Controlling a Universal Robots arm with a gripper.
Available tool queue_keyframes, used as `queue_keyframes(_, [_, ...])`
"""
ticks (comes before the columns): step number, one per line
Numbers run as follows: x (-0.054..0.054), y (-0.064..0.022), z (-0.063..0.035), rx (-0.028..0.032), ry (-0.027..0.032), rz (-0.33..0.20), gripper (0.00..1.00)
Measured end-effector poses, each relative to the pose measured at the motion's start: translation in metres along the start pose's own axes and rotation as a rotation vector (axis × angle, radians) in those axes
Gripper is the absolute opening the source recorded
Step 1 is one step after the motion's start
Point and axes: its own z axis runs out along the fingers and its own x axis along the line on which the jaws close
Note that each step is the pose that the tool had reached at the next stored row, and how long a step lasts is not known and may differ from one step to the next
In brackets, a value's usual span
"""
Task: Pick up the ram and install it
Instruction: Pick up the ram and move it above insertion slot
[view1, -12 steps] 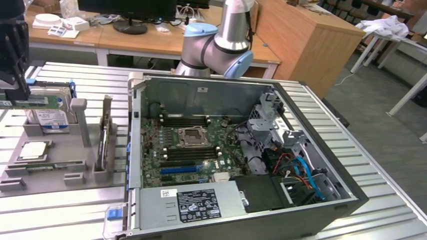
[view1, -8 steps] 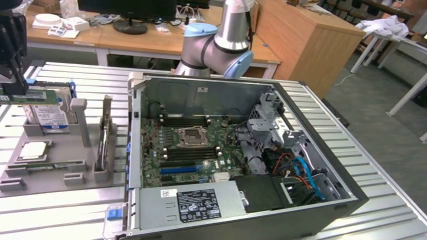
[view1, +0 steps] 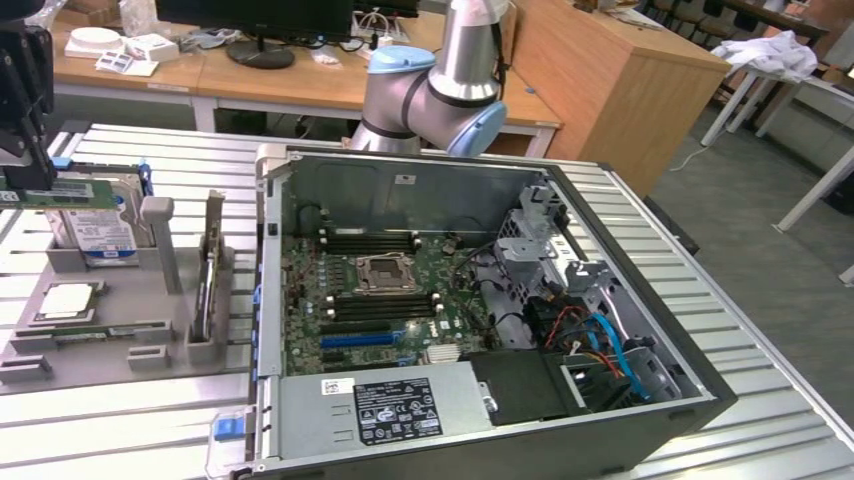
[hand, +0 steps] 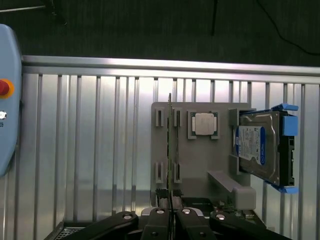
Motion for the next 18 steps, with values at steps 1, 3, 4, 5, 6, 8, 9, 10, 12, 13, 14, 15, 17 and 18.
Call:
queue_keyframes(1, [0.0, -0.0007, -0.0001, -0.0001, 0.0001, 0.0, 0.12])
queue_keyframes(3, [0.0, -0.0026, 0.0, 0.0001, -0.0001, 0.0, 0.12])
queue_keyframes(4, [0.0, -0.006, -0.0001, 0.0001, -0.0001, 0.0, 0.12])
queue_keyframes(5, [0.0, -0.0075, -0.0002, 0.0, 0.0, -0.001, 0.12])
queue_keyframes(6, [0.0, -0.0091, -0.0001, 0.0001, -0.0001, -0.002, 0.12])
queue_keyframes(8, [0.0, -0.0126, -0.0002, 0.0, 0.0, -0.005, 0.12])
queue_keyframes(9, [0.0, -0.0144, -0.0003, -0.0001, 0.0001, -0.006, 0.12])
queue_keyframes(10, [0.0, -0.0162, -0.0004, -0.0001, 0.0001, -0.007, 0.12])
queue_keyframes(12, [0.0, -0.0208, -0.0005, -0.0002, 0.0002, -0.01, 0.12])
queue_keyframes(13, [0.0, -0.0229, -0.0005, -0.0002, 0.0002, -0.011, 0.12])
queue_keyframes(14, [0.0, -0.0251, -0.0005, -0.0002, 0.0002, -0.012, 0.12])
queue_keyframes(15, [0.0, -0.0274, -0.0006, -0.0002, 0.0003, -0.012, 0.12])
queue_keyframes(17, [0.001, -0.0322, -0.0007, -0.0003, 0.0002, -0.014, 0.12])
queue_keyframes(18, [0.001, -0.0352, -0.0009, -0.0004, 0.0004, -0.015, 0.12])
